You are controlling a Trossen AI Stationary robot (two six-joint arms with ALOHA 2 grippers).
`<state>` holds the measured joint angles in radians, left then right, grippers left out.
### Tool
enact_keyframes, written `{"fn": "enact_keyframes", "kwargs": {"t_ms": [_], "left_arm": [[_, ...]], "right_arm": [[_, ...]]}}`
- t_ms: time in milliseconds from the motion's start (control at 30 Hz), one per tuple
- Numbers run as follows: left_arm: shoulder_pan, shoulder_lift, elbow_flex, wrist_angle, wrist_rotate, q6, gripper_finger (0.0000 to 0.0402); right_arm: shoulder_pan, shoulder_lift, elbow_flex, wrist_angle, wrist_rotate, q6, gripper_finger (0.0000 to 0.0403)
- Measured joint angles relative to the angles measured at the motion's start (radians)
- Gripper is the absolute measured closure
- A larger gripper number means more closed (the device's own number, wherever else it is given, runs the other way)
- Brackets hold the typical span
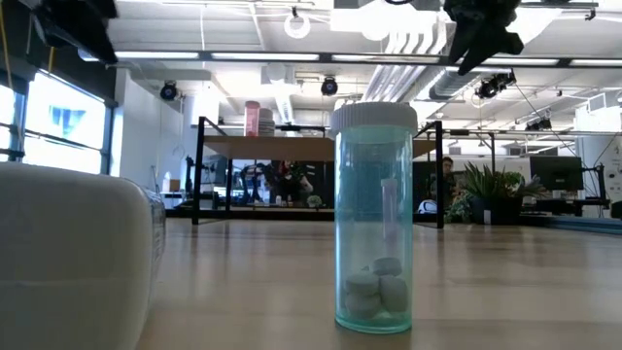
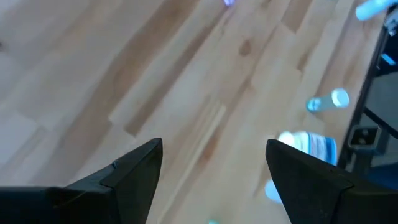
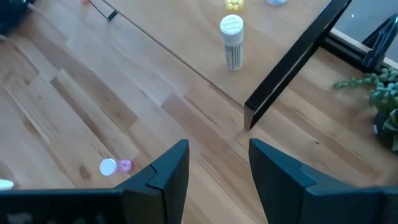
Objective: Pick and place medicine bottles onto shelf by color
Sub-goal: Put the left blue pill bottle on the shelf
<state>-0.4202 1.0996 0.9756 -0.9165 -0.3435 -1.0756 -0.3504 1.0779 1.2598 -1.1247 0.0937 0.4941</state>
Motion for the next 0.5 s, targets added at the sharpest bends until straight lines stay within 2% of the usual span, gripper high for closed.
{"fn": "enact_keyframes", "kwargs": {"t_ms": [233,500], "left_arm": [[-0.16,0.0,0.0,-0.063,-0.01,-0.155,0.0124],[-0.323,0.046,0.0,-0.068,-0.069,-0.288,0.0124]], "right_arm": [[0.052,0.001,0.0,0.052,0.001,0.007,0.0245],[0.12,0.001,0.0,0.068,0.001,0.059,0.0245]]}}
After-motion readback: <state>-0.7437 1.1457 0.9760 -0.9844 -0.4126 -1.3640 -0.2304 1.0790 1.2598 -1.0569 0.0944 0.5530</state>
